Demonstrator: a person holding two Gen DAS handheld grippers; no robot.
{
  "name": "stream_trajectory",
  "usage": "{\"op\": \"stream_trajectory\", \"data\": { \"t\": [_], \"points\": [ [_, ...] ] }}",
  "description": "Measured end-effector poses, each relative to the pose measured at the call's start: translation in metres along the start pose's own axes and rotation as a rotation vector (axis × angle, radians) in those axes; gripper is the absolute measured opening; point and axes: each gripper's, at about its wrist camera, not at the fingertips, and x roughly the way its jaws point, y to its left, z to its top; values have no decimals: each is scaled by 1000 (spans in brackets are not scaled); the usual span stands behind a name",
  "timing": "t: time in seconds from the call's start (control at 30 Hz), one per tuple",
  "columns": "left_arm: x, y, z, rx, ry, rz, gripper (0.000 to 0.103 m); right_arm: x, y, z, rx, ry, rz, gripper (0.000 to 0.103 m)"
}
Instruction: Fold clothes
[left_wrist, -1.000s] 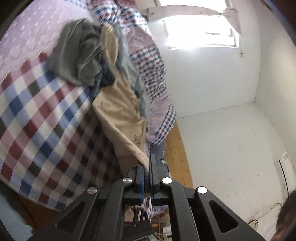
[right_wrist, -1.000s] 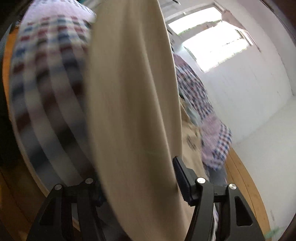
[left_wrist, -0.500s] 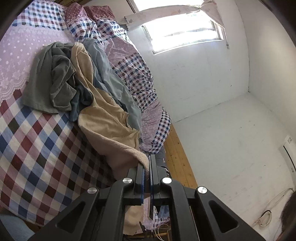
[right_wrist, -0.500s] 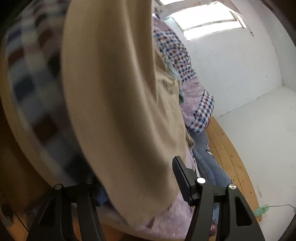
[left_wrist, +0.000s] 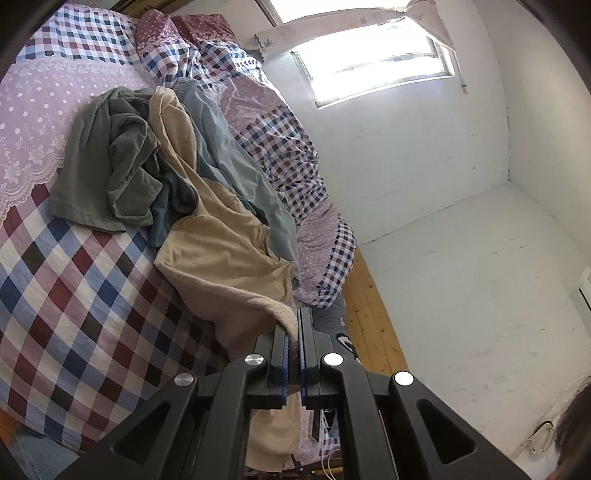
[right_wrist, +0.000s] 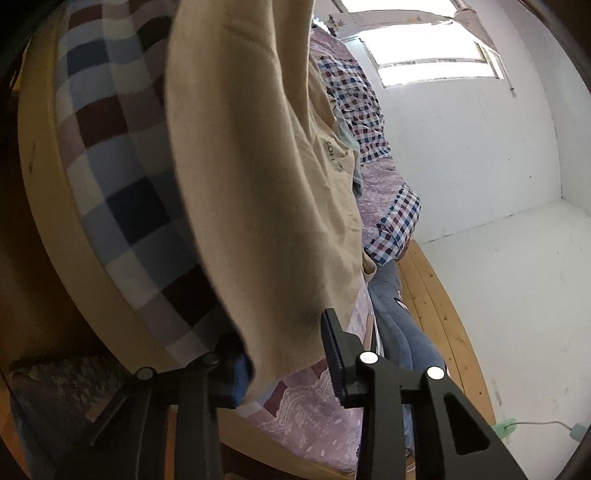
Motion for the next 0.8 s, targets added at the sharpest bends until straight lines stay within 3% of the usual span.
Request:
{"op": "stream_trajectory", "data": {
  "t": [0.07, 0.17, 0.3, 0.63, 0.8],
  "points": [
    [2, 2, -1, -3, 1, 10, 2, -2, -1, -2, -12, 5, 8, 11],
    [3, 3, -2, -3, 2, 27, 2, -11, -9, -5, -14, -5, 23, 0],
    [1, 3, -4, -3, 5, 41, 2, -28, -39, -5, 56, -9, 21, 0],
    [-17, 2, -17, -2, 33, 80, 2, -65, -165, -16, 281, -26, -37, 0],
    [-32, -1, -29, -3, 55, 87, 2, -83, -196, -22, 342, -48, -64, 0]
  ]
}}
